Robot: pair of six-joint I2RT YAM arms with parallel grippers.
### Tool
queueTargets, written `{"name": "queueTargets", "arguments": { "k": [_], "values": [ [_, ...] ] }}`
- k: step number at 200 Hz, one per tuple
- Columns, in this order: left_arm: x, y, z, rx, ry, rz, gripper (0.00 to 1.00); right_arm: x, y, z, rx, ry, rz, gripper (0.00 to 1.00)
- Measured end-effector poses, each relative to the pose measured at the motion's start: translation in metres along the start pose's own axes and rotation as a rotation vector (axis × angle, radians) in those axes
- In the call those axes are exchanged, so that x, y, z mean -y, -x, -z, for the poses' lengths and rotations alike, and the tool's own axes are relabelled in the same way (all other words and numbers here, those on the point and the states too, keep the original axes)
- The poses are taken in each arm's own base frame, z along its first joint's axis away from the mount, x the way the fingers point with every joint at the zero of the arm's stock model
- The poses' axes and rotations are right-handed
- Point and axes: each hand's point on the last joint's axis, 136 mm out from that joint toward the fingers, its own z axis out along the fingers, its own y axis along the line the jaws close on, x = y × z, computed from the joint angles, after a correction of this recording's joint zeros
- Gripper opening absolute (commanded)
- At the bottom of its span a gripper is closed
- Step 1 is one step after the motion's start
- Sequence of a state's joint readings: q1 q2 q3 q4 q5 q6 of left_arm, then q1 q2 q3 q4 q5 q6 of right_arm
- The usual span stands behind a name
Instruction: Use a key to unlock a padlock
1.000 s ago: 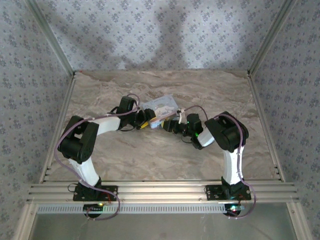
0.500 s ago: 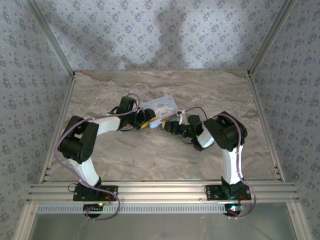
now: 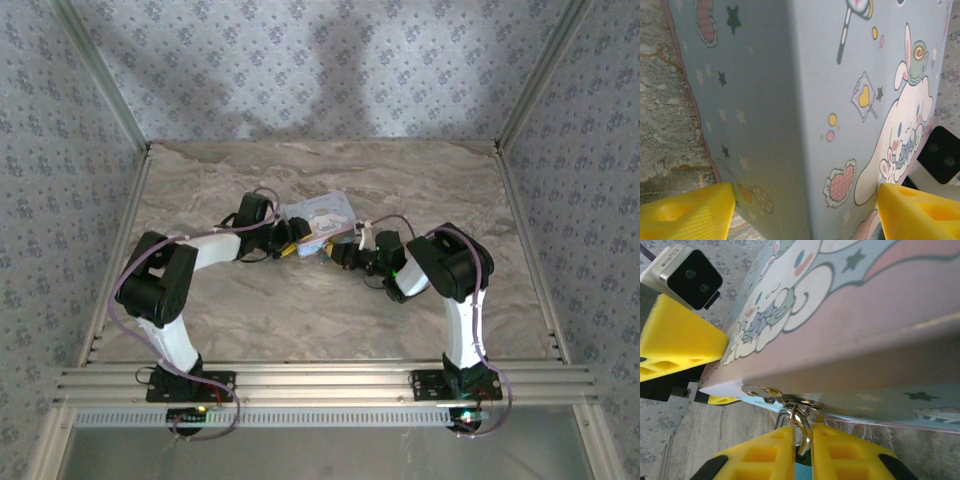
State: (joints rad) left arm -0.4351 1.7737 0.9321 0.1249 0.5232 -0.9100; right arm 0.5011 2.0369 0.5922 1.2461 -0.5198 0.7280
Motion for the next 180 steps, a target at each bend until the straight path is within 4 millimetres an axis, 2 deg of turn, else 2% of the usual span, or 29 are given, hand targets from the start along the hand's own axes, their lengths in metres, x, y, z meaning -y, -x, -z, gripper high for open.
{"name": "queueTargets", "arguments": {
  "k": [55, 136, 180],
  "values": [
    [0.000, 0.001, 0.000, 0.005, 0.001, -0.001, 0.74, 0.001, 0.001, 0.001, 0.006, -0.003, -0.016, 0.02],
    [0.000, -0.003, -0.001, 0.010, -0.005, -0.005, 0.74, 0.010, 0.003, 0.012, 0.047, -0.033, -0.065, 0.00],
    [0.001, -0.014, -0.002, 0.004, -0.016, -0.008, 0.74, 0.013, 0.006, 0.020, 0.078, -0.055, -0.112, 0.00]
  ]
}}
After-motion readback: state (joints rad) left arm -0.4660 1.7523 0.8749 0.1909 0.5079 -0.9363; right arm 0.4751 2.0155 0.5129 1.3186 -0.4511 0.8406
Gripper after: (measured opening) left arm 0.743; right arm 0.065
